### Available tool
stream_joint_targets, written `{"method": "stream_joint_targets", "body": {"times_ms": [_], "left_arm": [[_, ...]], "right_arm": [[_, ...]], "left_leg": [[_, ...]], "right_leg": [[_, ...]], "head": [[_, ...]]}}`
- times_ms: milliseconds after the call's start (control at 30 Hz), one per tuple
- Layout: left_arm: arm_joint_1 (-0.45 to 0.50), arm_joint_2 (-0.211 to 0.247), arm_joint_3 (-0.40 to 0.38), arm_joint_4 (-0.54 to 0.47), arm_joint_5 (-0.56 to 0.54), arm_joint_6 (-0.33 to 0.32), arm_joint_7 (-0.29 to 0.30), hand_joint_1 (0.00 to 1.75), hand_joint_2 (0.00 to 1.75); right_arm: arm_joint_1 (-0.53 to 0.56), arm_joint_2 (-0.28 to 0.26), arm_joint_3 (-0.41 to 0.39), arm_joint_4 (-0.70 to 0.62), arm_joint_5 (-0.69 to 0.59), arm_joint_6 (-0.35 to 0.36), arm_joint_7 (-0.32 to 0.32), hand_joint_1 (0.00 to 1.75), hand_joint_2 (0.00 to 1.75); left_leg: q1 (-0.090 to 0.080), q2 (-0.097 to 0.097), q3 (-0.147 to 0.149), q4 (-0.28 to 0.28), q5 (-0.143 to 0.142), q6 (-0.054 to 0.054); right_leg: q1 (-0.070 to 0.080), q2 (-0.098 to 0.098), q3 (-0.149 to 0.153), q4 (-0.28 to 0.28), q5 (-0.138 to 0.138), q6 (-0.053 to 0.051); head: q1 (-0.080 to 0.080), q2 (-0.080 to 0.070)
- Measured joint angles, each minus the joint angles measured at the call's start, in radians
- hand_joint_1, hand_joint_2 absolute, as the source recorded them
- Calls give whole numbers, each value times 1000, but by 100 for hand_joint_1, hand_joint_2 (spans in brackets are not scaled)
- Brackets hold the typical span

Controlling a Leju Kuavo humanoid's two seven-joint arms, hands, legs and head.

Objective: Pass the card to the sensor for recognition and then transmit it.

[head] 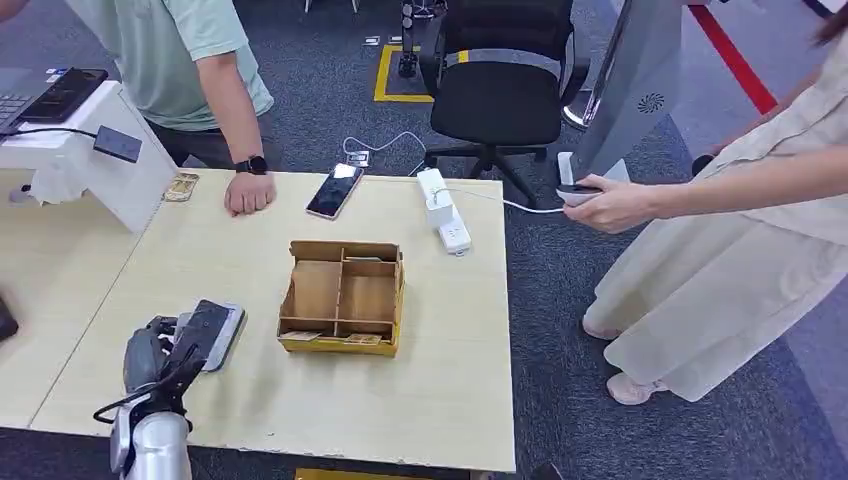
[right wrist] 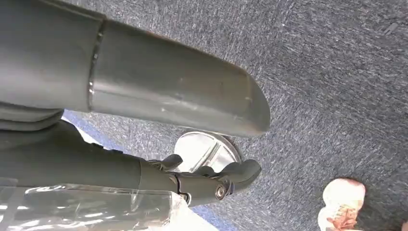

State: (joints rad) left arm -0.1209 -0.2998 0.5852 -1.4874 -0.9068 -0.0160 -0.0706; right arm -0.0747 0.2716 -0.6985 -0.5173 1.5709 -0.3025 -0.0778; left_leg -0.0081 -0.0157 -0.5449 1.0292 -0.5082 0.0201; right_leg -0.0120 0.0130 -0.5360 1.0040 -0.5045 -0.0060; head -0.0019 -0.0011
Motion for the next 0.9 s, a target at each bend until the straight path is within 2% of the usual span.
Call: {"method": "stream_joint_targets", "body": {"times_ms": [533, 900], "left_arm": [[-25, 0, 47, 49, -76, 41, 12, 175, 175], [-48, -1, 66, 83, -183, 79, 69, 175, 175]], "right_arm": [[8, 0, -10, -22, 0, 0, -15, 0, 0], [13, 4, -29, -39, 0, 0, -19, 0, 0]], "left_leg": [[0, 0, 0, 0, 0, 0], [0, 0, 0, 0, 0, 0]], "right_leg": [[0, 0, 0, 0, 0, 0], [0, 0, 0, 0, 0, 0]], "head": [[0, 0], [0, 0]]}}
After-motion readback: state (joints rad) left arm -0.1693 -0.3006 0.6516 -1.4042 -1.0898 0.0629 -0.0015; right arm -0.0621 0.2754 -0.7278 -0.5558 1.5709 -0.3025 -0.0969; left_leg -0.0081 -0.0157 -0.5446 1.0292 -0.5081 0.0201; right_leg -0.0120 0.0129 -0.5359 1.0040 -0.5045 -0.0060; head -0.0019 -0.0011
